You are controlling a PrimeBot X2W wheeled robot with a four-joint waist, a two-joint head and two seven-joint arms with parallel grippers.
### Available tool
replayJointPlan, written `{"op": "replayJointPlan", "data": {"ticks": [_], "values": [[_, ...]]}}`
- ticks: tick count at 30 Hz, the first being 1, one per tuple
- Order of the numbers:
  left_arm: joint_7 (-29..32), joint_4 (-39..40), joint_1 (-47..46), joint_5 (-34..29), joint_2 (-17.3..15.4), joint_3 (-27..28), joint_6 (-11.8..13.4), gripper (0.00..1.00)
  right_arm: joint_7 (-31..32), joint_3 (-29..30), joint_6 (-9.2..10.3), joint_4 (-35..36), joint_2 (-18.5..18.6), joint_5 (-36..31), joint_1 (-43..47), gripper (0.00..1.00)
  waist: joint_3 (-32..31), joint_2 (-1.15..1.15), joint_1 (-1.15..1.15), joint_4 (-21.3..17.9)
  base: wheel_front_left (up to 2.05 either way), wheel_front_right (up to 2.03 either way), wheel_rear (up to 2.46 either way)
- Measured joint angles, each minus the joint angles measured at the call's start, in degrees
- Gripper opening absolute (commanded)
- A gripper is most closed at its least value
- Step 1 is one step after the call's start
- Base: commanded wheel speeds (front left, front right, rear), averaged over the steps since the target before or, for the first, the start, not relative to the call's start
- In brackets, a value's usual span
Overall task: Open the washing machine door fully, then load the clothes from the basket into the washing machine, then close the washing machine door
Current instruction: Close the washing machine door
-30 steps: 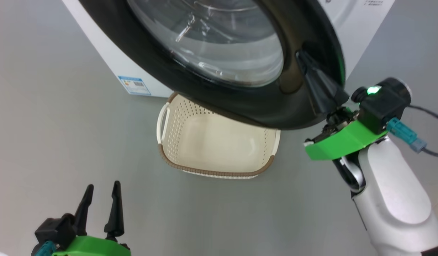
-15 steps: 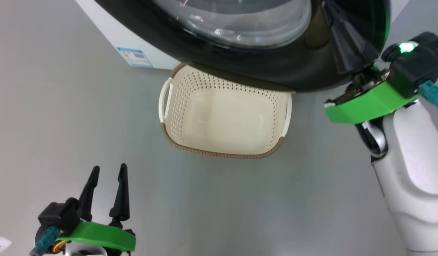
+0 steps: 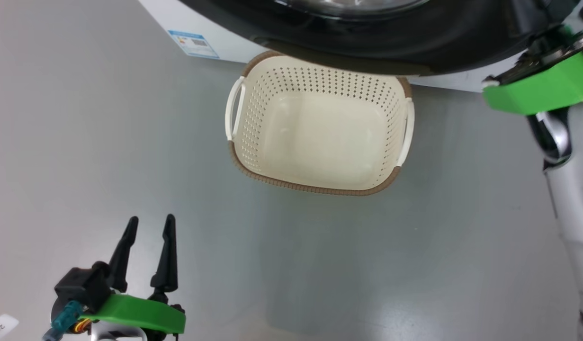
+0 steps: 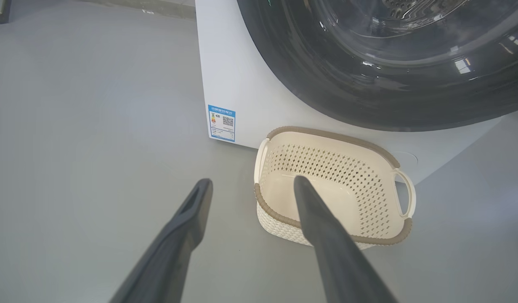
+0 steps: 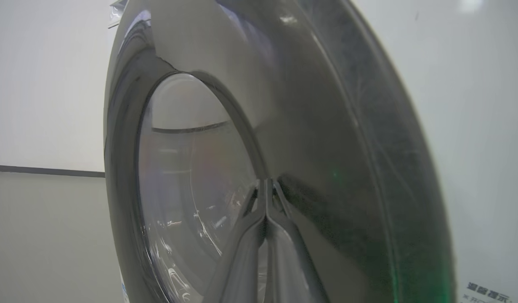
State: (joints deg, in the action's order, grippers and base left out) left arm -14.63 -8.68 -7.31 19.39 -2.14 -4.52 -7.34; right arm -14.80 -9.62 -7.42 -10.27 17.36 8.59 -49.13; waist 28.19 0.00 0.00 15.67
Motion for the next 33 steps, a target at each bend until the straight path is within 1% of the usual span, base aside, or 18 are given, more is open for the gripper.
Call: {"op": "replayJointPlan", "data": {"ticks": [4,6,11,12,19,26,28,30,32,33], "values": [[0.0,0.54,-0.07,0.0,0.02,-0.86,0.0,1.0,0.0,0.85,0.0,-0.63,1.14,-1.02,-2.26,0.0,0.69,0.0,0.0,0.91,0.0,0.0,0.0],[0.0,0.66,-0.46,0.01,0.03,-1.83,0.0,1.0,0.0,1.36,0.0,-1.62,2.5,-1.42,-4.09,0.0,0.97,0.0,0.0,1.68,0.0,0.0,0.0],[0.0,0.63,-1.01,0.08,0.09,-2.64,0.0,1.0,-0.01,3.47,-0.01,-3.94,4.14,-2.34,-6.83,0.0,1.11,0.0,0.0,3.06,0.0,0.0,0.0],[0.0,0.6,-1.01,0.15,0.1,-2.86,0.0,1.0,-0.03,3.86,-0.41,-4.48,4.56,-2.69,-7.37,0.0,1.1,0.0,0.0,3.36,0.0,0.0,0.0],[0.0,0.53,-0.99,1.02,0.23,-3.74,0.0,1.0,-0.68,4.76,-1.09,-7.57,4.69,-4.3,-9.0,0.0,0.91,0.0,-0.01,4.81,0.0,0.0,0.0],[0.0,0.58,-0.99,1.66,0.24,-3.33,0.0,1.0,-0.6,4.75,-1.08,-7.9,4.55,-4.59,-8.8,0.0,0.02,0.0,0.0,4.29,0.0,0.0,0.0],[0.0,0.57,-1.0,1.71,0.25,-3.03,0.01,1.0,-0.59,4.89,-0.98,-7.04,4.6,-4.53,-8.1,0.0,-0.5,0.0,-0.01,3.95,0.0,0.0,0.0],[0.0,0.49,-0.99,1.91,0.27,-2.48,0.02,1.0,-0.44,5.08,-0.43,-5.76,4.81,-4.3,-6.91,0.0,-1.19,0.0,0.0,3.55,0.0,0.0,0.0],[0.0,0.29,-0.97,2.05,0.27,-1.82,0.03,1.0,-0.43,5.05,-0.42,-4.32,4.95,-3.74,-4.78,0.0,-2.03,0.0,0.0,3.06,0.0,0.0,0.0],[0.0,0.18,-0.94,2.05,0.31,-1.42,0.07,1.0,-0.43,5.02,-0.42,-3.54,4.9,-3.36,-3.4,0.03,-2.5,0.0,0.0,2.8,0.0,0.0,0.0]]}}
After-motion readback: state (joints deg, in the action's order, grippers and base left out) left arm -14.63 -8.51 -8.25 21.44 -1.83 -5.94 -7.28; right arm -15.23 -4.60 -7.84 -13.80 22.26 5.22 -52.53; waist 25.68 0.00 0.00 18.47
